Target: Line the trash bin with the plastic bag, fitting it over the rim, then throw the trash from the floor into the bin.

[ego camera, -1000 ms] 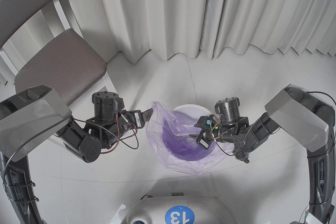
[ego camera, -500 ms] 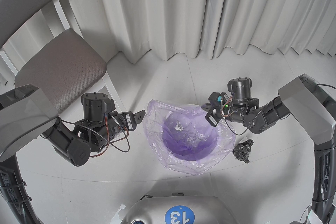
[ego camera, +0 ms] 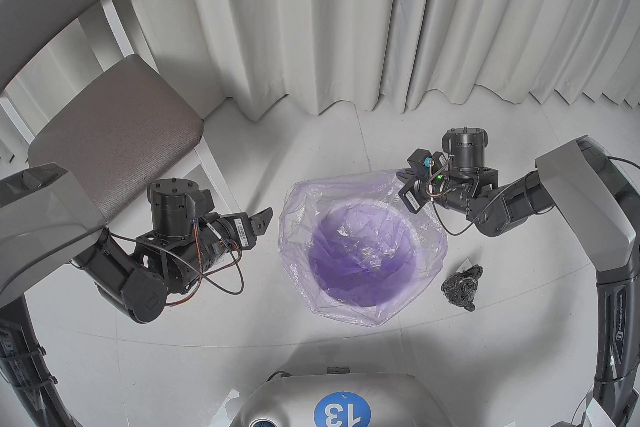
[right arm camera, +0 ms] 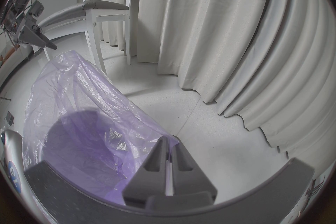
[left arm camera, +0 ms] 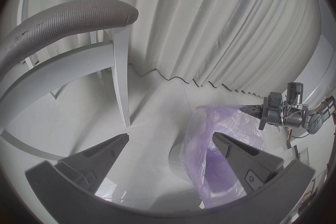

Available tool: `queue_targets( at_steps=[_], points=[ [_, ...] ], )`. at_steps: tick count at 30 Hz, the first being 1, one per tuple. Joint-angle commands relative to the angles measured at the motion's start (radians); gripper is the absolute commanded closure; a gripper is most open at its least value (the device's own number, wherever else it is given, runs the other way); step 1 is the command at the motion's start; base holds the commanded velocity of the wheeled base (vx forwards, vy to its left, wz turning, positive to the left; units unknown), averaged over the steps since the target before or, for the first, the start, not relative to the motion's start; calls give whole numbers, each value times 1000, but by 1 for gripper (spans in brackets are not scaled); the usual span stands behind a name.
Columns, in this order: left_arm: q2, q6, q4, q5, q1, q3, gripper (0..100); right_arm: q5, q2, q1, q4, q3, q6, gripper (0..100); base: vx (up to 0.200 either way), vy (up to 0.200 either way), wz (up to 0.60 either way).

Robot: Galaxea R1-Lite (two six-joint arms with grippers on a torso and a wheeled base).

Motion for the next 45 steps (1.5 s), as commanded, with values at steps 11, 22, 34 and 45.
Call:
queue_targets(
  at_steps=[11,22,34,45],
  points=[
    [-3,79,0,-2,-70,-53,0,17,-86,31,-154,157,228,0,0,0,0],
    [29,219,231,-13,-134,-272,0,19,-227,-68,-243,488,458,0,0,0,0],
    [234,342,320,-13,-125,-470,0,46,-181,-104,-395,602,559,0,0,0,0],
    [328,325,321,-10,-93,-609,0,46,-86,-123,-399,567,563,0,0,0,0]
  ],
)
